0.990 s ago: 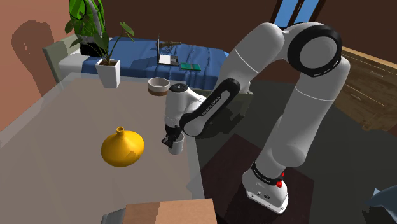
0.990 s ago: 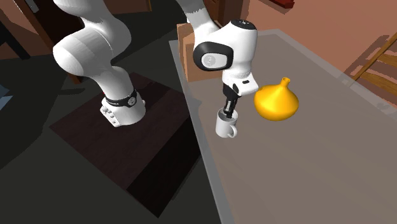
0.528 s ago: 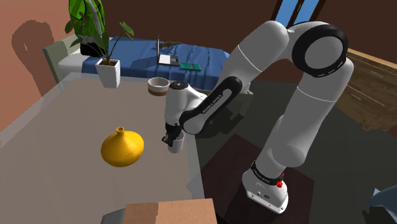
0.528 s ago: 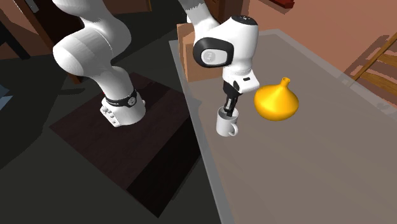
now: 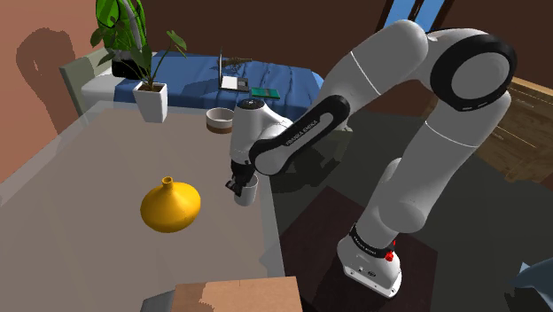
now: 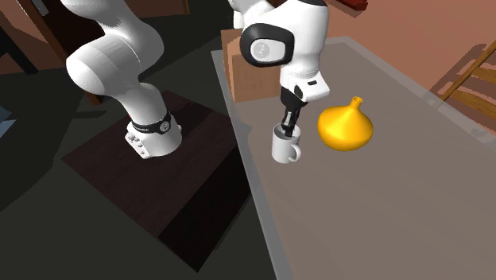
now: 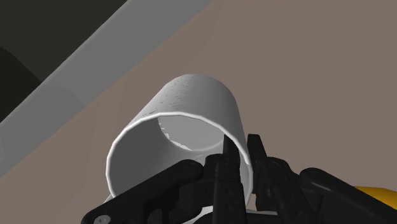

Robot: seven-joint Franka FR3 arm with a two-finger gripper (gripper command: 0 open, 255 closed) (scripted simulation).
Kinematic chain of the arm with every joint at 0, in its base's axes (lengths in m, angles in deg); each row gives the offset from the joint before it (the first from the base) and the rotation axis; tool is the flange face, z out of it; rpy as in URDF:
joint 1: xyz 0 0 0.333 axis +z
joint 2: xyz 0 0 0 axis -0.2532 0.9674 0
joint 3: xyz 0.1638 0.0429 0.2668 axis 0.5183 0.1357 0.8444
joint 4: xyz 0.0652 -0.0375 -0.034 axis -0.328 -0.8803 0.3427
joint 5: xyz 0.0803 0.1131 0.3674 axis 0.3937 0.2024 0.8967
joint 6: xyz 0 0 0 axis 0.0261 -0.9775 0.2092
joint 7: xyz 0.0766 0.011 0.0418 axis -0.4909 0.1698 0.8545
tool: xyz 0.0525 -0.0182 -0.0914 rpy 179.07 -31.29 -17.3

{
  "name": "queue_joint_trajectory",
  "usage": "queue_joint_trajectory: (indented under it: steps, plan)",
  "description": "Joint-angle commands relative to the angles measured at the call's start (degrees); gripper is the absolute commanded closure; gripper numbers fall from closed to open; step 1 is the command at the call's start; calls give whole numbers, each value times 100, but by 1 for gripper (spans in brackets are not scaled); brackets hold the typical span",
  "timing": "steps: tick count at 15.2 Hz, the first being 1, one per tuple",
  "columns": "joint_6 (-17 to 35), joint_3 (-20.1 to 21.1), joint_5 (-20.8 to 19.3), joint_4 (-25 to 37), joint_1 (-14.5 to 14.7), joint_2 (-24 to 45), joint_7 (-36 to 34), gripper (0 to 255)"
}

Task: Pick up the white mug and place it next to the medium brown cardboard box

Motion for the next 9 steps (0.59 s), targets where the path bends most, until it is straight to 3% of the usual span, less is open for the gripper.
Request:
queue_joint_trajectory:
  steps: [1,9]
  plan:
    - [-163,-1,61,41,8,-123,48,255]
    - [-850,-32,258,237,44,-630,210,255]
